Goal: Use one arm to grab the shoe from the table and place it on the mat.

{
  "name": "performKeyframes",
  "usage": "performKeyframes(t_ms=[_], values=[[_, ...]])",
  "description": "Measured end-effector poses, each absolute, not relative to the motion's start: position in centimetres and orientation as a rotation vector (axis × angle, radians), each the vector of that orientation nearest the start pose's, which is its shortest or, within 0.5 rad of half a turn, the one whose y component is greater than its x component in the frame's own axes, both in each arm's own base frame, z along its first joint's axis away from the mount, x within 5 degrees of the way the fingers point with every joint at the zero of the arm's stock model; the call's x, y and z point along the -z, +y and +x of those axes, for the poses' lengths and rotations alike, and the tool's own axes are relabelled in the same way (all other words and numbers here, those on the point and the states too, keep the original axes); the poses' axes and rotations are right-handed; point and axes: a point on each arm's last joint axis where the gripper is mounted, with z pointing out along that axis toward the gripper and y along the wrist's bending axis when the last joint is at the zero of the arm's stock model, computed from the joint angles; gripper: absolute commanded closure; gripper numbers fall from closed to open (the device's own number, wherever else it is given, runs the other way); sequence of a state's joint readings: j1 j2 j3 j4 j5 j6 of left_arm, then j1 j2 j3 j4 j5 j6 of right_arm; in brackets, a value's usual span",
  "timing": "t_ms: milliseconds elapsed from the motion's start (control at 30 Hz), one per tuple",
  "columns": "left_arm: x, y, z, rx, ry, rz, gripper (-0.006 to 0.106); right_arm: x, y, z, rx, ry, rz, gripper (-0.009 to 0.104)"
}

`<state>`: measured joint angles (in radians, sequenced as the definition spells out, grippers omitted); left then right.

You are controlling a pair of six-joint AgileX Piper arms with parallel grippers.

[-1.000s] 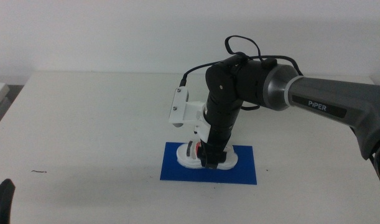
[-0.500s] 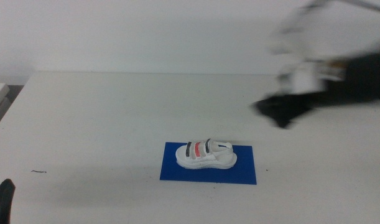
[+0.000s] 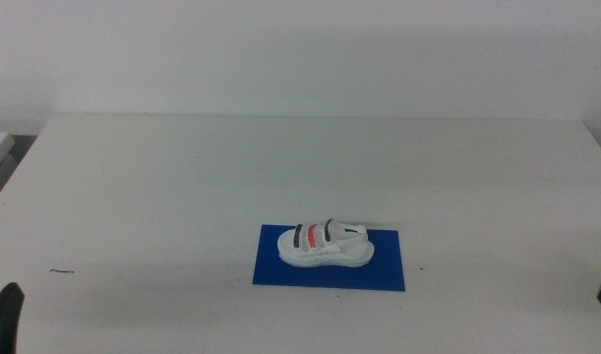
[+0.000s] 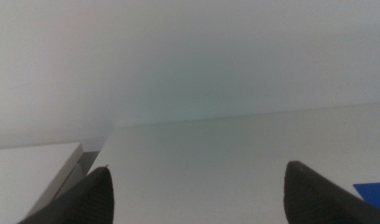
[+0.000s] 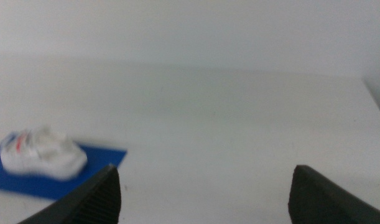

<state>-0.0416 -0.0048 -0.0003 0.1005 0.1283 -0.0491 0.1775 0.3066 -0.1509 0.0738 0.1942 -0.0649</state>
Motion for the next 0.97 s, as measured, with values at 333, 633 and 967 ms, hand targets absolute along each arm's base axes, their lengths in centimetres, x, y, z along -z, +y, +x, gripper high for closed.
performKeyframes(t_ms=[333,633,967], values=[[-20.2,-0.1,5.6,-0.017,1.605,0.064,0.007,-20.9,0.8,5.8,-0.167,1.691,-0.04,0.01],[-20.2,-0.1,5.6,-0.017,1.605,0.064,0.007,-19.1,0.7,5.5,-0.155,1.745,-0.043,0.01],[-20.2,-0.1,5.6,-0.017,1.605,0.064,0.007,-19.1,0.8,5.5,-0.196,1.747,-0.014,0.01]])
